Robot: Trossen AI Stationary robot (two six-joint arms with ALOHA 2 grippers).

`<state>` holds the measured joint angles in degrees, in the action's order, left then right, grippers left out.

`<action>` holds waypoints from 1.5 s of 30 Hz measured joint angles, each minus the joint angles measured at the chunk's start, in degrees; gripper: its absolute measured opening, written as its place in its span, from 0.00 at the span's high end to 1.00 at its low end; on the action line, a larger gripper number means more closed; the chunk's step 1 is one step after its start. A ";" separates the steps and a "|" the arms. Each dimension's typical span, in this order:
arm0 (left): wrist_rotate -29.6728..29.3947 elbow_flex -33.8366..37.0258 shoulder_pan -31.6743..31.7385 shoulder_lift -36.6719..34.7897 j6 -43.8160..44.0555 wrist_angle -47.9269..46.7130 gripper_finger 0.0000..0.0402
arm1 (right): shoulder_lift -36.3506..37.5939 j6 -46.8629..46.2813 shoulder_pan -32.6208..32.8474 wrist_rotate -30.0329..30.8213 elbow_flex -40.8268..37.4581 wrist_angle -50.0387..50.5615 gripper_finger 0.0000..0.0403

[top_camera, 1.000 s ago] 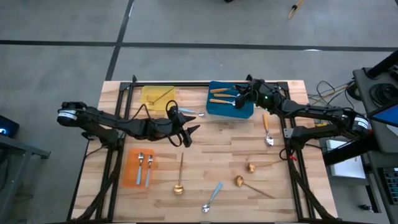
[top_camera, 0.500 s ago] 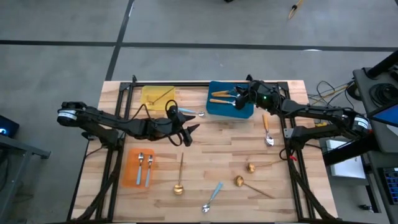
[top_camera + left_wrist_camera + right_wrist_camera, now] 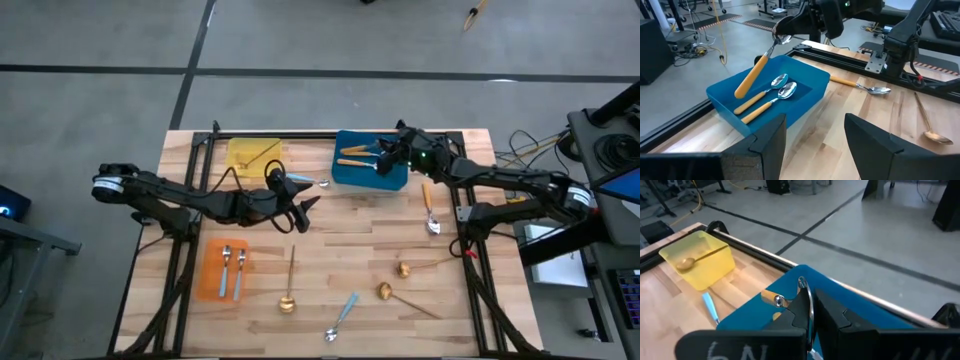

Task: Sort silverware by color (type)
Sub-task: Put the orange spoon into the blue bin

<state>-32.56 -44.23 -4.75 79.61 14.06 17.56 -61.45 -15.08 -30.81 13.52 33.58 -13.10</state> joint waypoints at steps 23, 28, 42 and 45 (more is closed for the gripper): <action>-0.10 -1.05 0.13 0.00 -1.53 0.44 0.54 | -4.77 -4.34 -1.46 -0.31 0.94 3.63 0.98; -0.10 -1.05 0.13 0.00 -1.53 0.44 0.54 | -6.68 -4.26 -2.35 0.63 0.94 3.38 0.98; -0.10 -1.05 0.56 0.00 -1.55 0.44 0.54 | -11.57 -4.44 -4.11 0.52 0.94 1.40 0.98; -0.09 -1.05 0.75 0.00 -1.55 0.44 0.54 | -11.54 -4.41 -4.11 0.52 0.94 1.48 0.98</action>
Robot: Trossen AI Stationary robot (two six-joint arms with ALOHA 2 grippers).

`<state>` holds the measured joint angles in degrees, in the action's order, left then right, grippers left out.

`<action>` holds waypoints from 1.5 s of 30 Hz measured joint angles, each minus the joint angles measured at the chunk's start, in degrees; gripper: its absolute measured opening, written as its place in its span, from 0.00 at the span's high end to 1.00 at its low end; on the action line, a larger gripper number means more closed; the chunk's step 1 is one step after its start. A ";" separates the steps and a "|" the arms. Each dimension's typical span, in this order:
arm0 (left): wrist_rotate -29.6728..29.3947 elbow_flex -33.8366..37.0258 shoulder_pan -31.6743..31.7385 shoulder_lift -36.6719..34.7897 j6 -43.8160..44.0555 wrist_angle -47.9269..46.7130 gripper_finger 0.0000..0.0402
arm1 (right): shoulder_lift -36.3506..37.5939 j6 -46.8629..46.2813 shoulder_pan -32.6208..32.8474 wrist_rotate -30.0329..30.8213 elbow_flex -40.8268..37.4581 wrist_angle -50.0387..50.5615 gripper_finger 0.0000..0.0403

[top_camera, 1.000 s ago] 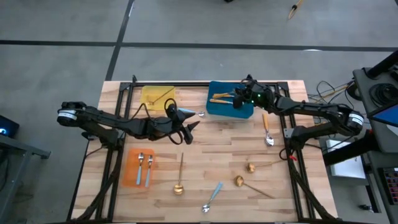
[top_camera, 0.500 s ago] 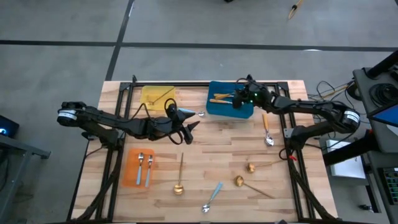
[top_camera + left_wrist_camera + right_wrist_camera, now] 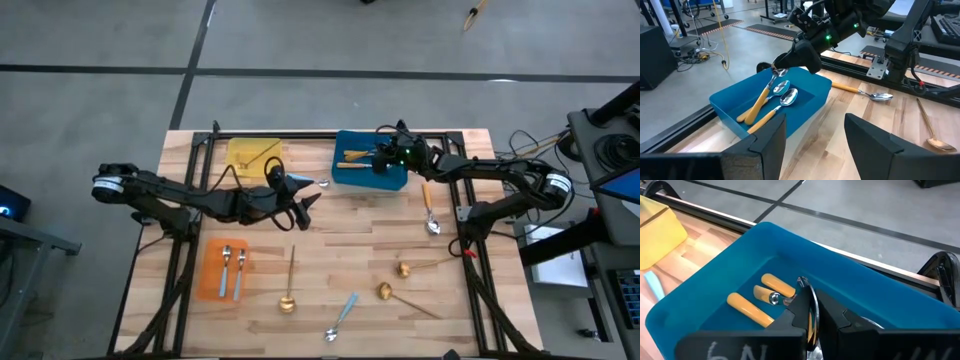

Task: Sort silverware by color (type)
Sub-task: Put the orange spoon into the blue bin, then put the gold spoon into the yellow bin

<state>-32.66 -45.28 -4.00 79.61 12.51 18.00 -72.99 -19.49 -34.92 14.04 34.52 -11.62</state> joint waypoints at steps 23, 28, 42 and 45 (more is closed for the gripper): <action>0.01 0.00 0.17 0.00 -0.02 0.00 0.54 | 0.09 0.06 0.00 -0.04 0.00 0.70 0.84; 0.01 0.00 0.17 0.00 -0.02 0.00 0.54 | 0.11 1.34 0.00 -0.04 0.00 0.68 0.82; 0.03 0.00 0.17 0.00 -0.02 -0.02 0.54 | 0.40 2.19 0.00 -0.74 0.00 0.68 0.83; 0.03 0.00 0.17 0.00 -0.68 -0.09 0.54 | 1.26 2.06 0.02 -1.00 0.00 0.65 0.83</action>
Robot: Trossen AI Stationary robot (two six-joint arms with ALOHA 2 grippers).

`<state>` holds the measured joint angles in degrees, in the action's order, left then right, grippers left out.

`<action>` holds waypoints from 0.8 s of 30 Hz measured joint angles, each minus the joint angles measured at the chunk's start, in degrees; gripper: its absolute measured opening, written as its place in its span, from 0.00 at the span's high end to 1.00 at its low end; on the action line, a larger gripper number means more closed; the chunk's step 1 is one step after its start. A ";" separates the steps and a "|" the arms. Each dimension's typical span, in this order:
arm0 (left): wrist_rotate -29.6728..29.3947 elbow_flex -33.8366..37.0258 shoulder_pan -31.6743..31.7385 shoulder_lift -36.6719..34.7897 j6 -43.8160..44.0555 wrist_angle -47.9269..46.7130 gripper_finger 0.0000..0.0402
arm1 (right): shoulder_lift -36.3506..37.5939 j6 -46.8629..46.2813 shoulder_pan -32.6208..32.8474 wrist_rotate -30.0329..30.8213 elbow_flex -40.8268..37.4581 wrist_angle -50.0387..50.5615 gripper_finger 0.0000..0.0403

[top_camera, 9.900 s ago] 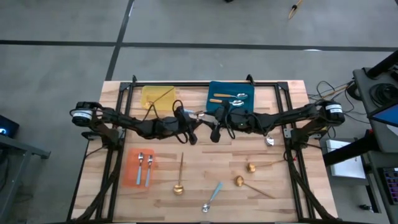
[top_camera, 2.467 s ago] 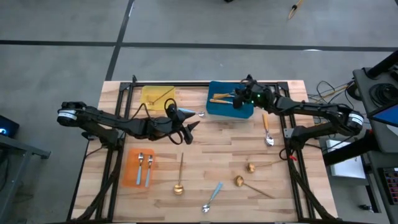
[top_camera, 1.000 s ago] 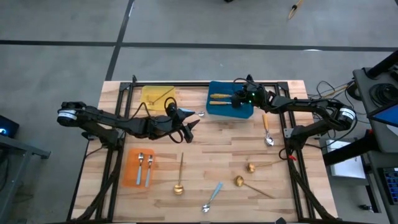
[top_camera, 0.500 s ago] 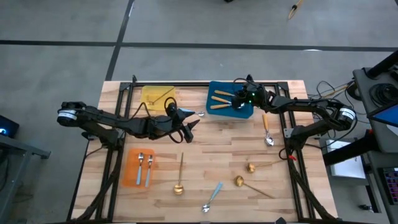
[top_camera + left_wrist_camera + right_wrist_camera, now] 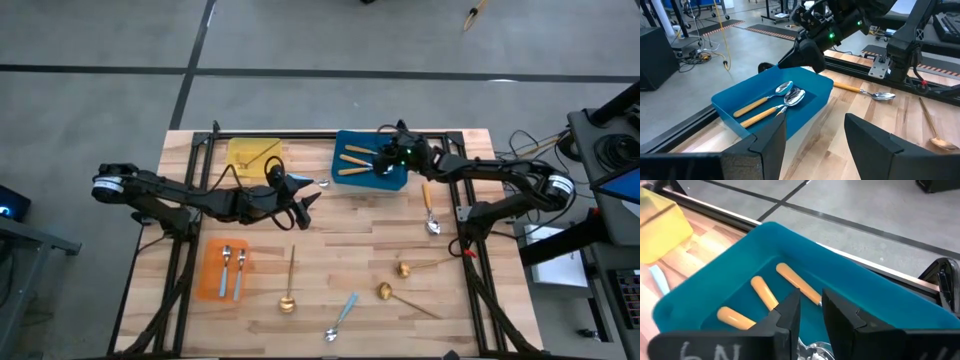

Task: Sort silverware by color (type)
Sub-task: Put the gold spoon into the yellow bin

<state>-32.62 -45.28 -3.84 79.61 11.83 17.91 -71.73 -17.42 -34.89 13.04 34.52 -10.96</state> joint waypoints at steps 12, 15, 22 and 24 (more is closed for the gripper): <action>0.24 -0.02 -0.02 0.00 -5.21 -4.45 0.54 | 6.20 -2.66 2.60 -13.84 0.00 0.06 0.85; 0.26 -0.02 -0.02 0.00 -5.36 -7.26 0.54 | 6.93 -2.78 6.70 -16.18 0.00 0.43 0.85; 0.28 -0.02 -0.02 0.00 -5.40 -12.55 0.54 | 7.00 -2.42 18.15 -16.26 0.00 0.68 0.85; 0.27 -0.02 -0.02 0.00 -5.76 -12.98 0.54 | 7.00 -3.00 20.30 -16.15 0.37 1.32 0.85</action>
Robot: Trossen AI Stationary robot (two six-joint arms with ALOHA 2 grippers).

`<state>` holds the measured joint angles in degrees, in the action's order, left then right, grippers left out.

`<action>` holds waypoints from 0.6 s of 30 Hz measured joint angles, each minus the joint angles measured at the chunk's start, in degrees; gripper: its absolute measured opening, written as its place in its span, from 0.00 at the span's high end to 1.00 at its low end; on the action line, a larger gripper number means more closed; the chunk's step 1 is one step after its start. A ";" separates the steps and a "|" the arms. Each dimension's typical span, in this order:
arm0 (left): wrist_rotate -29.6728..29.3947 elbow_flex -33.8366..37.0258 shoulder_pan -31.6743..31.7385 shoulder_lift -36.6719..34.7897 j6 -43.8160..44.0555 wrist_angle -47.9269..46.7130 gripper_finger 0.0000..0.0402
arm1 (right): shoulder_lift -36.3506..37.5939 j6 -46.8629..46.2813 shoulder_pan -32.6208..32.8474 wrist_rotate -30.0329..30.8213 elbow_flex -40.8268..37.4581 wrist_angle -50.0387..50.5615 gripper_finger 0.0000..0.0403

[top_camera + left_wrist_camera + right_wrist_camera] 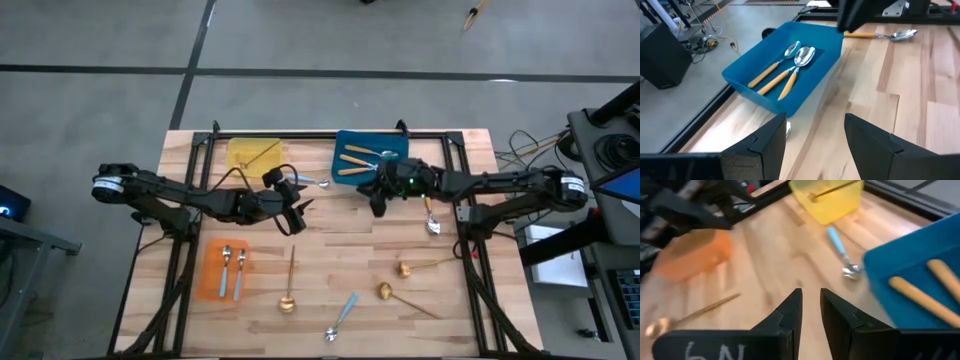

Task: Sort silverware by color (type)
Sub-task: Put the gold spoon into the yellow bin

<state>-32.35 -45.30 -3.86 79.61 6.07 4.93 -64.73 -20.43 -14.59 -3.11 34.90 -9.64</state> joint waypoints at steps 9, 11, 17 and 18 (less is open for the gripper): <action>0.02 0.00 -0.11 0.00 -0.60 -1.02 0.54 | -0.17 -5.74 4.17 0.09 6.38 10.46 0.85; 0.31 0.00 -0.11 0.00 0.62 -1.80 0.54 | -0.20 -6.03 4.97 0.13 8.38 16.38 0.85; 0.37 0.02 -0.22 0.00 3.67 -2.06 0.54 | -0.21 -9.54 7.63 0.10 11.43 28.68 0.85; 0.39 0.02 -0.24 0.00 4.21 -2.06 0.54 | -0.22 -10.01 8.18 0.12 11.77 30.42 0.85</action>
<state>-31.97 -45.28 -4.10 79.61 10.28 2.87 -64.95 -30.44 -6.42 -2.99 46.67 20.79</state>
